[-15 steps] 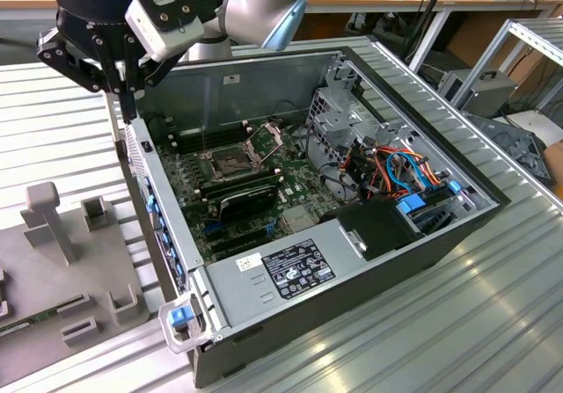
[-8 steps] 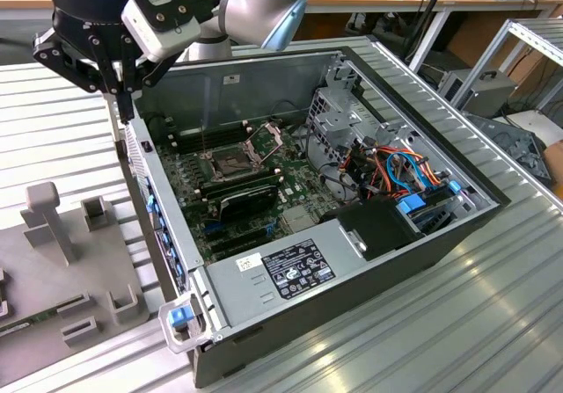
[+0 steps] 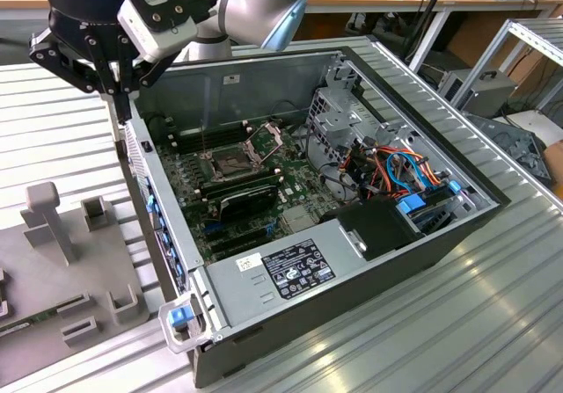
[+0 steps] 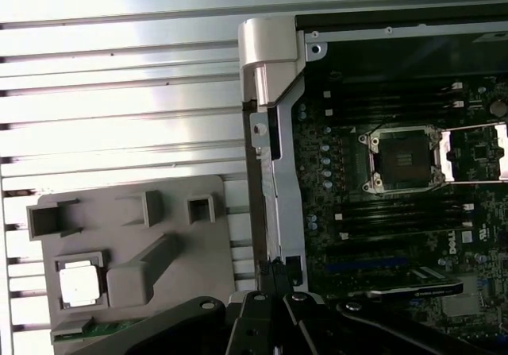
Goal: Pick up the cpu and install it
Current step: 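Reach for the cpu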
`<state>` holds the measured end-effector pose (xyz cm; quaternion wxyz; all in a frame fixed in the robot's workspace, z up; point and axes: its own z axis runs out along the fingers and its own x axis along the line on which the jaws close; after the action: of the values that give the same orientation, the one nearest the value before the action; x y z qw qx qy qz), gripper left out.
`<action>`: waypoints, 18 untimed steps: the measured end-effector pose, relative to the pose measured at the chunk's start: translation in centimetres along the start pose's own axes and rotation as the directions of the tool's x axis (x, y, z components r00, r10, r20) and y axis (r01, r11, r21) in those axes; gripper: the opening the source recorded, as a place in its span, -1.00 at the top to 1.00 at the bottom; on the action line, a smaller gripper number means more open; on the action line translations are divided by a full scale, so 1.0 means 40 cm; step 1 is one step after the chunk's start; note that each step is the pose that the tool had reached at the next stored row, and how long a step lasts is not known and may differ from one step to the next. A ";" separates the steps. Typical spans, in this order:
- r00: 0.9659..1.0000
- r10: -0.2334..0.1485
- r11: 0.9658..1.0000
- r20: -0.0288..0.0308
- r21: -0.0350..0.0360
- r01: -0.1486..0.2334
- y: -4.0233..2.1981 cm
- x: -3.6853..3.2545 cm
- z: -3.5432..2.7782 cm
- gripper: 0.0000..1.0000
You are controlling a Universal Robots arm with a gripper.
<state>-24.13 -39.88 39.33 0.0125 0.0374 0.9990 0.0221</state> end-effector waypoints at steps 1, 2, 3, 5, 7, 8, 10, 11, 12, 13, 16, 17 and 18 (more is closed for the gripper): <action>1.000 0.000 1.000 0.000 0.000 0.000 0.000 0.001 0.000 0.79; 1.000 0.000 1.000 0.000 0.000 0.000 0.000 0.001 0.000 0.79; 1.000 0.000 1.000 0.000 0.000 0.000 0.000 0.002 0.000 0.79; 1.000 0.000 1.000 0.000 0.000 0.000 0.000 0.004 0.000 0.79; 1.000 0.000 1.000 0.000 0.000 0.000 0.000 0.006 0.000 0.79; 1.000 0.000 1.000 0.000 0.000 0.000 -0.001 0.007 0.000 0.79; 1.000 0.000 1.000 0.000 0.000 0.000 -0.001 0.008 0.000 0.79; 1.000 0.000 1.000 0.000 0.000 0.000 -0.001 0.009 0.000 0.79; 1.000 0.000 1.000 0.000 0.000 0.000 -0.001 0.010 0.000 0.79; 1.000 0.000 1.000 0.000 0.000 0.000 -0.001 0.011 0.000 0.79; 1.000 0.000 1.000 0.000 0.000 0.000 -0.001 0.013 0.000 0.79; 1.000 0.000 1.000 0.000 0.000 0.000 -0.001 0.014 0.000 0.79; 1.000 0.000 1.000 0.000 0.000 0.000 -0.001 0.015 0.000 0.79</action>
<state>-24.74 -39.88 39.33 0.0125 0.0374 0.9990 0.0221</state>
